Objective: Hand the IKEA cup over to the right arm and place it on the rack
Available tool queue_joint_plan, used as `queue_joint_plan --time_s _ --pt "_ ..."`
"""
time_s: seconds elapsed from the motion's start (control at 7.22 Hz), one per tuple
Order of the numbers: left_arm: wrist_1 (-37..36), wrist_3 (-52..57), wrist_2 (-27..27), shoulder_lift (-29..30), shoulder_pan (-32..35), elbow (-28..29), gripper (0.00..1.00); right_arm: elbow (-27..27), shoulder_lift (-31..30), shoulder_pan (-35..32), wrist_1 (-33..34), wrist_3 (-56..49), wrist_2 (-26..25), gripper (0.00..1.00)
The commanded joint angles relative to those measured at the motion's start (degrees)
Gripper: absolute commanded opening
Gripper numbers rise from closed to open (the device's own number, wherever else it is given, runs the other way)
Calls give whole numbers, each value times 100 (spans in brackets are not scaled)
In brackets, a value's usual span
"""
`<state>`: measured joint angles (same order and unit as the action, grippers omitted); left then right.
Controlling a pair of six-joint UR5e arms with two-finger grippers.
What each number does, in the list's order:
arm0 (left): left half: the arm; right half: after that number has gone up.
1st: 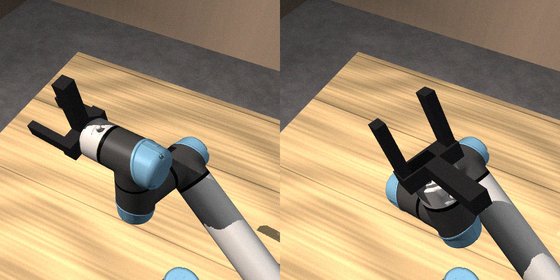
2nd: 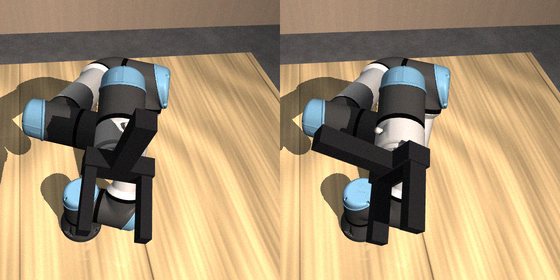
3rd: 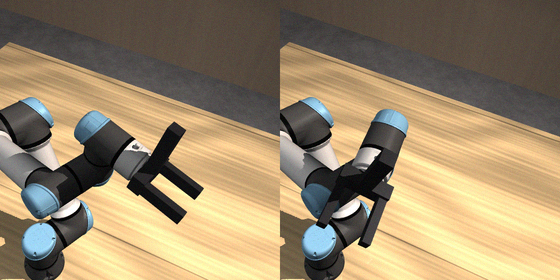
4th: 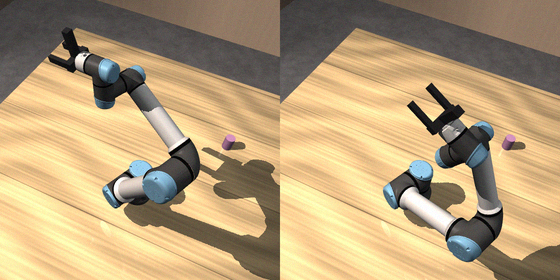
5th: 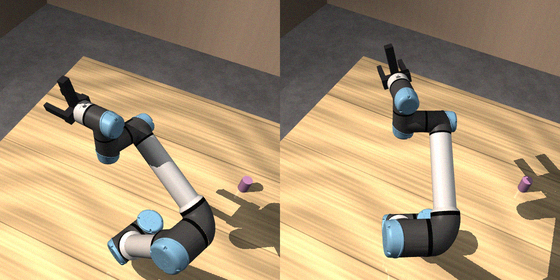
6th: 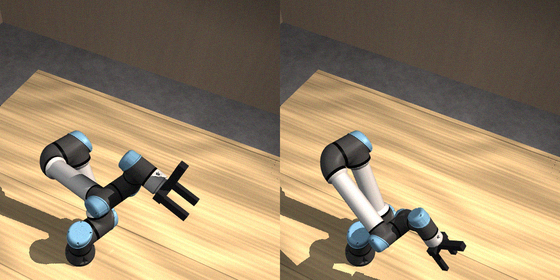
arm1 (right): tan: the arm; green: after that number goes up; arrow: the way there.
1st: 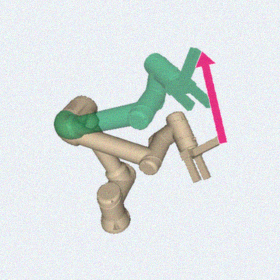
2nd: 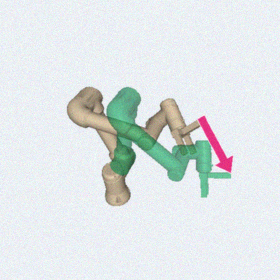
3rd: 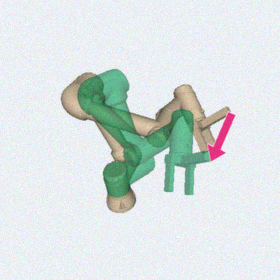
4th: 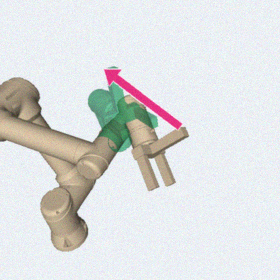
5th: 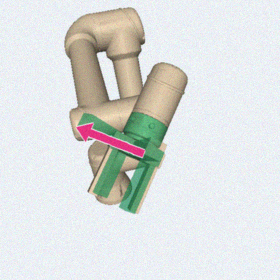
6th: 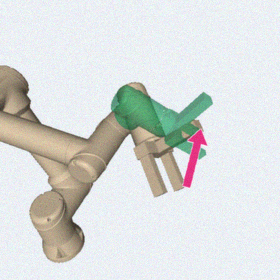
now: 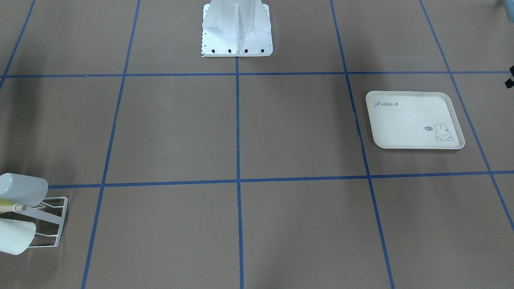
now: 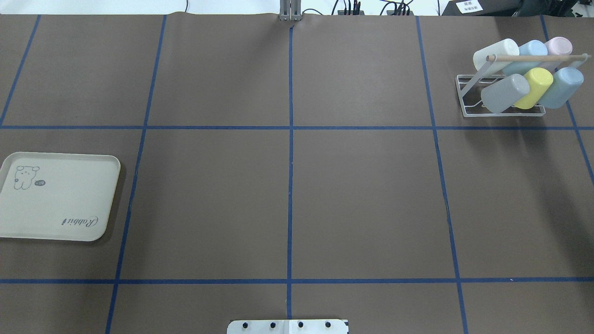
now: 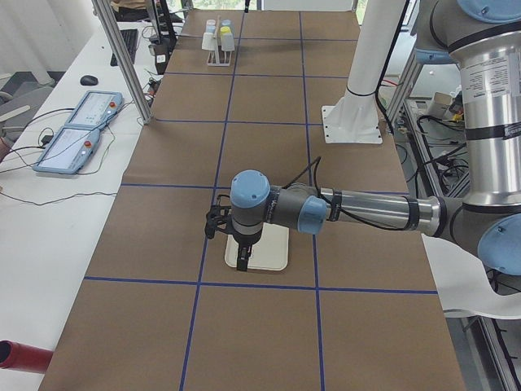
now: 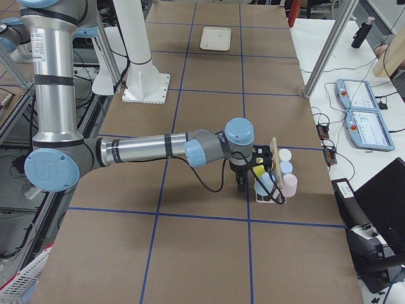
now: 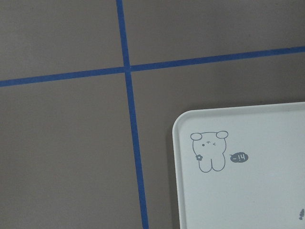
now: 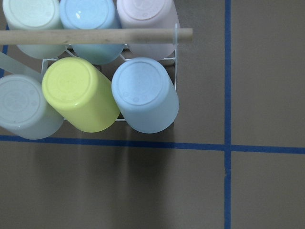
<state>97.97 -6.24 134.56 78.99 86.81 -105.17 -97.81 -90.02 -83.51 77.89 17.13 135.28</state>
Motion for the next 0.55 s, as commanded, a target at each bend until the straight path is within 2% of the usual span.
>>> queue_joint_plan --time_s 0.0,0.14,0.42 --pt "-49 35 17 29 354 23 100 -1 -76 2 -10 -42 -1 99" --pt "-67 35 17 29 346 84 100 -27 -120 -7 -10 -17 7 99" --pt "-443 26 18 46 381 -309 100 -114 -199 2 -10 10 68 99"
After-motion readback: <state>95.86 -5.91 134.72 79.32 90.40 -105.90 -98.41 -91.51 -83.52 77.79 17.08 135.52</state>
